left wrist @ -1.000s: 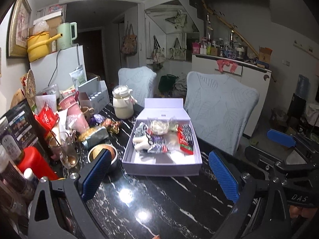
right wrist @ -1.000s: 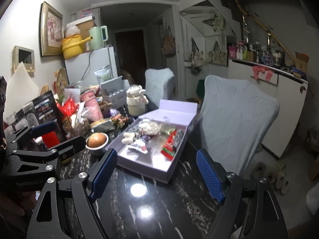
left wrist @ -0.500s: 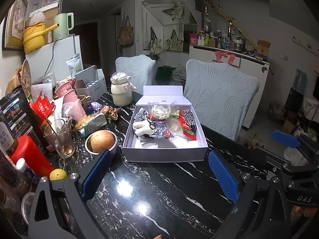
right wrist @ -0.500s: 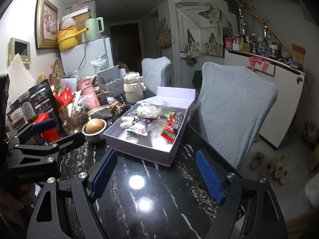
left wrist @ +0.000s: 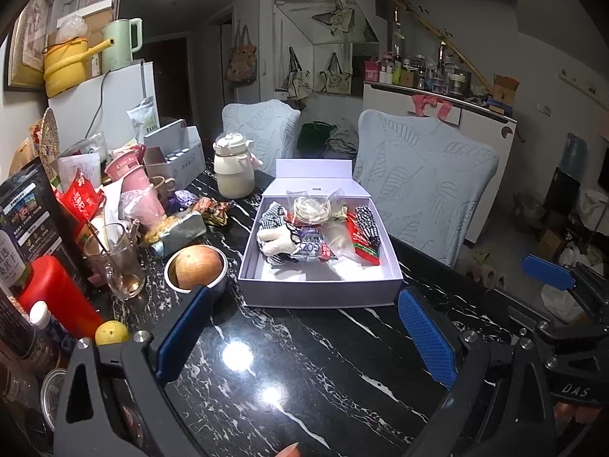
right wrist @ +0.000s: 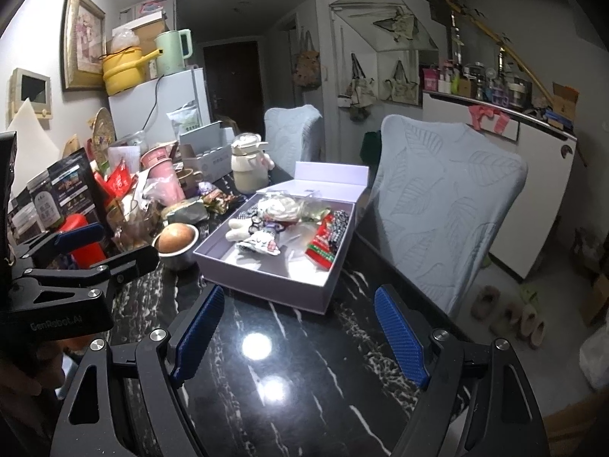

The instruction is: Organize soft objects

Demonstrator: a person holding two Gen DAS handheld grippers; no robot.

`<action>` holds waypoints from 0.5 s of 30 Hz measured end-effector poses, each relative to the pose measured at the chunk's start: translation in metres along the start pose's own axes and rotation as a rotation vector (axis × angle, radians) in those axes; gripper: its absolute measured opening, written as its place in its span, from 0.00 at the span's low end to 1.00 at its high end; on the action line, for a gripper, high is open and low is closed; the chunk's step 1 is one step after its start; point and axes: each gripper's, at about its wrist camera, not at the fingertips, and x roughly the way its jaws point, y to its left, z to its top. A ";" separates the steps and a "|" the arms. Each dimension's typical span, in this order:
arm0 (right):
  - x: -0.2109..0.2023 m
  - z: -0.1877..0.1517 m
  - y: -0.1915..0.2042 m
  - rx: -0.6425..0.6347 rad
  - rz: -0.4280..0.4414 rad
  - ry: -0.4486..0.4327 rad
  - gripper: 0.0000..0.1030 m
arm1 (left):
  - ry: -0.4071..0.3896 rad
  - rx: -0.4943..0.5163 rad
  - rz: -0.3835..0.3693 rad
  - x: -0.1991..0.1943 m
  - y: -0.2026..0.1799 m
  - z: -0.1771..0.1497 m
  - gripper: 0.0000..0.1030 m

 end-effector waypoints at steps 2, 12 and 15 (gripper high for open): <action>-0.001 -0.001 0.001 0.005 -0.005 0.001 0.80 | -0.001 0.004 0.001 -0.002 0.000 0.000 0.97; -0.003 -0.003 0.002 0.016 -0.031 0.005 0.80 | 0.020 0.042 -0.012 -0.002 -0.008 -0.002 0.97; -0.003 -0.005 0.001 0.023 -0.036 0.009 0.80 | 0.021 0.048 -0.021 -0.004 -0.010 -0.003 0.97</action>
